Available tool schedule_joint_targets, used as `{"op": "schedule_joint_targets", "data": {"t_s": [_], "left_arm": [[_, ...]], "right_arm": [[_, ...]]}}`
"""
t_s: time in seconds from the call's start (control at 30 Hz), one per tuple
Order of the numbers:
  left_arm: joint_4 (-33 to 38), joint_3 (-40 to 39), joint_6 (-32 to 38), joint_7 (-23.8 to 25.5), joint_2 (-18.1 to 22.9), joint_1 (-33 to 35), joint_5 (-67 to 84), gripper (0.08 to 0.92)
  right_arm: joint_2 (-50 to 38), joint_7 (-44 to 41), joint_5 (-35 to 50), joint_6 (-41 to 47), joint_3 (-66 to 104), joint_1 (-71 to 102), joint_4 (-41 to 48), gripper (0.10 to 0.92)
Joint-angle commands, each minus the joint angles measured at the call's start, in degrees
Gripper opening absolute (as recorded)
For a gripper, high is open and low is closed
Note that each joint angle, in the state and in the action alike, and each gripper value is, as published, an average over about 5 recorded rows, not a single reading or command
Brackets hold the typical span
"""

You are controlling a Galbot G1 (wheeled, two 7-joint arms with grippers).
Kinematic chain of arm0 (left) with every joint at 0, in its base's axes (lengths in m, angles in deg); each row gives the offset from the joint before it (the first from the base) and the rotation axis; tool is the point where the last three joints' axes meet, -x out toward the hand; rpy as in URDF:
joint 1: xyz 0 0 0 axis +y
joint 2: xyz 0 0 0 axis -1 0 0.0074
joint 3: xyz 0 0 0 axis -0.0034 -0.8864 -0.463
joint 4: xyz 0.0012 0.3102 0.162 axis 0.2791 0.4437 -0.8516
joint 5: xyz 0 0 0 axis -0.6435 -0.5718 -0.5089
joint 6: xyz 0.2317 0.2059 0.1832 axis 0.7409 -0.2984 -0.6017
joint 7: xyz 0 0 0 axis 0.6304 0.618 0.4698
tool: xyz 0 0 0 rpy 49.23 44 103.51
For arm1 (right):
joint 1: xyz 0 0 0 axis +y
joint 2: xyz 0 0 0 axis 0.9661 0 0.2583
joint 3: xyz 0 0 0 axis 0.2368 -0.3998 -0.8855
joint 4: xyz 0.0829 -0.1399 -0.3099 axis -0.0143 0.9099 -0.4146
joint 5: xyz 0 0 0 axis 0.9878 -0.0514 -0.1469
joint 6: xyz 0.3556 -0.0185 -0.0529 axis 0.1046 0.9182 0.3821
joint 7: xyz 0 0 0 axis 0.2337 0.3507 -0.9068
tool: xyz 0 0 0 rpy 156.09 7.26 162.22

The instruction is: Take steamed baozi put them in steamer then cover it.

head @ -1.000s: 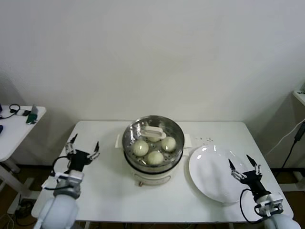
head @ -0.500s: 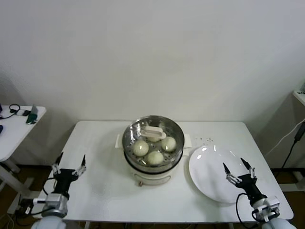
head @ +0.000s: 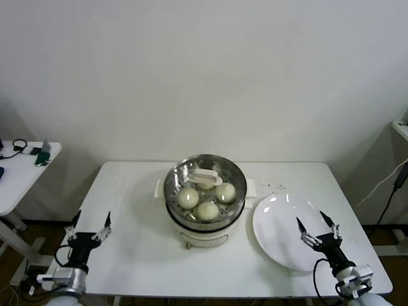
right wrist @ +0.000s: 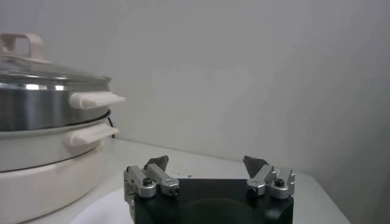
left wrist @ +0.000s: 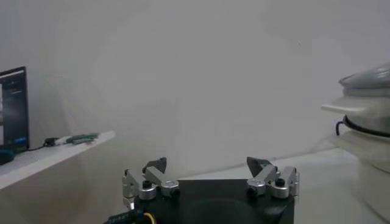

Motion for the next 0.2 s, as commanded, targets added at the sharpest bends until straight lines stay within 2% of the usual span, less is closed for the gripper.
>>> {"op": "schedule_joint_targets", "data": {"t_s": [0.03, 0.2], "left_arm": [[-1.3, 0.6, 1.7, 1.0, 0.4, 0.1, 1.4, 0.823], [-1.5, 0.2, 1.6, 1.0, 0.6, -0.2, 1.2, 0.823]], "right_arm": [[1.0, -0.1, -0.1, -0.3, 0.2, 0.3, 0.0, 0.823], [1.6, -0.1, -0.3, -0.5, 0.7, 0.6, 0.0, 0.823]]}}
